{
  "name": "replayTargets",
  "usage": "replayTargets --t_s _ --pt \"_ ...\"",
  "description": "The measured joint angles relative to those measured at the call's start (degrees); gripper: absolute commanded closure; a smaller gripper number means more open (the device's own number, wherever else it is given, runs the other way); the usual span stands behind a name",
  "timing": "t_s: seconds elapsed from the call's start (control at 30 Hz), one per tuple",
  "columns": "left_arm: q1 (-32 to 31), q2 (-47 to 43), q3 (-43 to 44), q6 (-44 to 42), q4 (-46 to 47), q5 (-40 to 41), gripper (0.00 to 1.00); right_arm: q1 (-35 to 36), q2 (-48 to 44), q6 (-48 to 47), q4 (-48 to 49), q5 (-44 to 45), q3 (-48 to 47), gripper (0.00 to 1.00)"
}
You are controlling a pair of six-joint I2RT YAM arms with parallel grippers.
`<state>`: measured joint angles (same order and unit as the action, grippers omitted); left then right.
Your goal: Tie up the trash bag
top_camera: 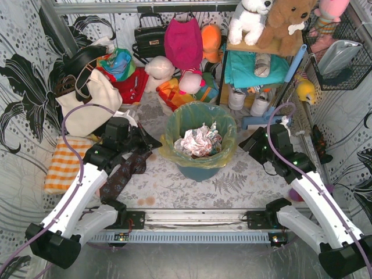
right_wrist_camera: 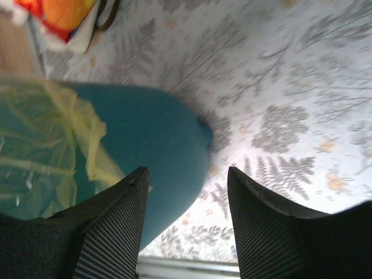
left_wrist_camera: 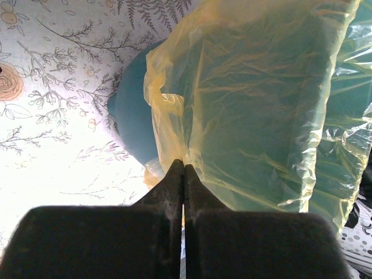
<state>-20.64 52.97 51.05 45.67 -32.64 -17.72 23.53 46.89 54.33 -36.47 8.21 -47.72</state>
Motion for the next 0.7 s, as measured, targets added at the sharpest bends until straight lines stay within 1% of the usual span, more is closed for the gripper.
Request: replayTargets --t_s 0.1,0.23,0.33,0.43,0.57,0.7 --pt "0.0 0.0 0.0 -0.55 -0.68 -0.13 1.0 -0.22 -1.46 0.22 4.35 -6.43 2.58 0.47" --pt "0.0 0.04 0.02 -0.79 -0.9 -0.35 1.0 -0.22 -4.28 0.24 7.39 -10.16 2.75 0.47" --pt "0.0 0.24 0.11 -0.81 -0.9 -0.52 1.0 -0.22 -6.05 0.17 6.84 -10.58 2.34 0.45" --pt "0.0 0.81 0.5 -0.96 -0.94 -0.72 1.0 -0.26 -6.27 -0.55 5.86 -10.64 0.63 0.44" --pt "0.0 1.46 0.61 -1.42 -0.87 -1.14 1.0 -0.33 -3.82 -2.01 5.62 -11.02 -2.21 0.44" --pt "0.0 1.81 0.61 -1.79 -0.92 -1.33 1.0 -0.33 -0.81 -2.97 5.29 -10.99 -2.43 0.45"
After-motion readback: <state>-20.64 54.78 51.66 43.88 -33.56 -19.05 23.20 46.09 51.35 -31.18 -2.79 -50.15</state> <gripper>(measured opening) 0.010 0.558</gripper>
